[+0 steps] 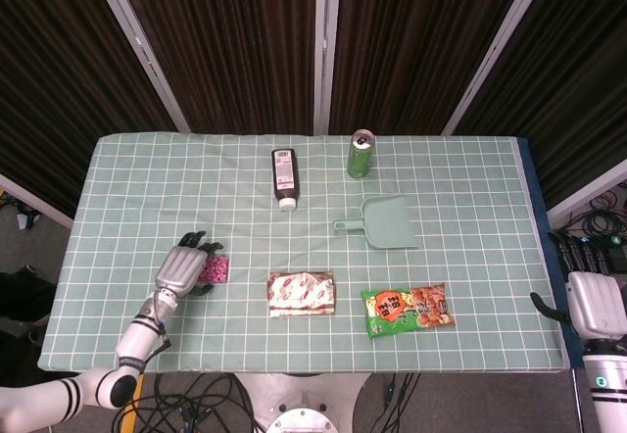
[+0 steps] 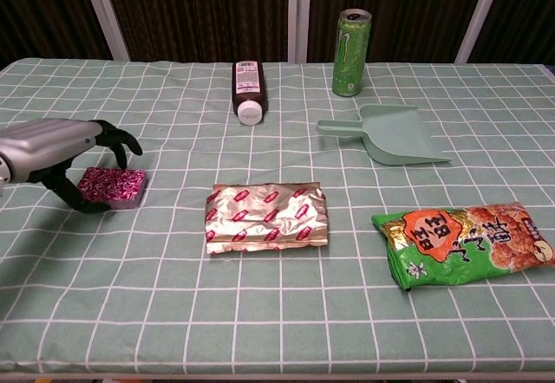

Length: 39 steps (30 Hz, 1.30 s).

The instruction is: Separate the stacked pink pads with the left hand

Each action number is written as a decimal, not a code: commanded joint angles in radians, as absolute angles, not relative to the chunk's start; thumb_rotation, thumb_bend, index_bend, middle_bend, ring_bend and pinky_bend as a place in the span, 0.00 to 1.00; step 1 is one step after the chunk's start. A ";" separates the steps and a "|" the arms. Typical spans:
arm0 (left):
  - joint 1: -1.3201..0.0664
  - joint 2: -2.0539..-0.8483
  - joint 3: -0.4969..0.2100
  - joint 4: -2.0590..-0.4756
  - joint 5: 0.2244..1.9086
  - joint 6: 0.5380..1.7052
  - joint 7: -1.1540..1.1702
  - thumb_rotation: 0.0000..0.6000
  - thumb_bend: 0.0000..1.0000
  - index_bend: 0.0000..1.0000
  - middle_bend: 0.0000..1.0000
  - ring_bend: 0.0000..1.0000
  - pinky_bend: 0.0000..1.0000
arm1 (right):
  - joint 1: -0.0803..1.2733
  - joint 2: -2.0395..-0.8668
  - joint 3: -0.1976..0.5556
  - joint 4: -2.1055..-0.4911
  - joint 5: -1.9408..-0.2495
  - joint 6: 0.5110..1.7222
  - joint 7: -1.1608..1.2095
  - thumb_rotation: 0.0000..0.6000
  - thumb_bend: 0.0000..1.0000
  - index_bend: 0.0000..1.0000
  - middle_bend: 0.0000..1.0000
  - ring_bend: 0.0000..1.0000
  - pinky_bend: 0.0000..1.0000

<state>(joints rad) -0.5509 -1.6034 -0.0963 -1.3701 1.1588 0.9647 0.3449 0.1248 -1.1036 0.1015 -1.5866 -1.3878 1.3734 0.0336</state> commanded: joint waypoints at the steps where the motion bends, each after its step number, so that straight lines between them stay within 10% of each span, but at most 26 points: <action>1: -0.554 -1.606 -0.097 -1.366 1.153 0.961 0.343 1.00 0.21 0.22 0.30 0.06 0.11 | 0.126 -1.104 0.101 -1.585 -1.387 1.371 0.035 1.00 0.15 0.00 0.05 0.00 0.00; 39: -0.555 -1.626 -0.095 -1.340 1.144 0.981 0.312 1.00 0.26 0.27 0.35 0.09 0.11 | 0.128 -1.109 0.104 -1.575 -1.372 1.362 0.035 1.00 0.15 0.00 0.05 0.00 0.00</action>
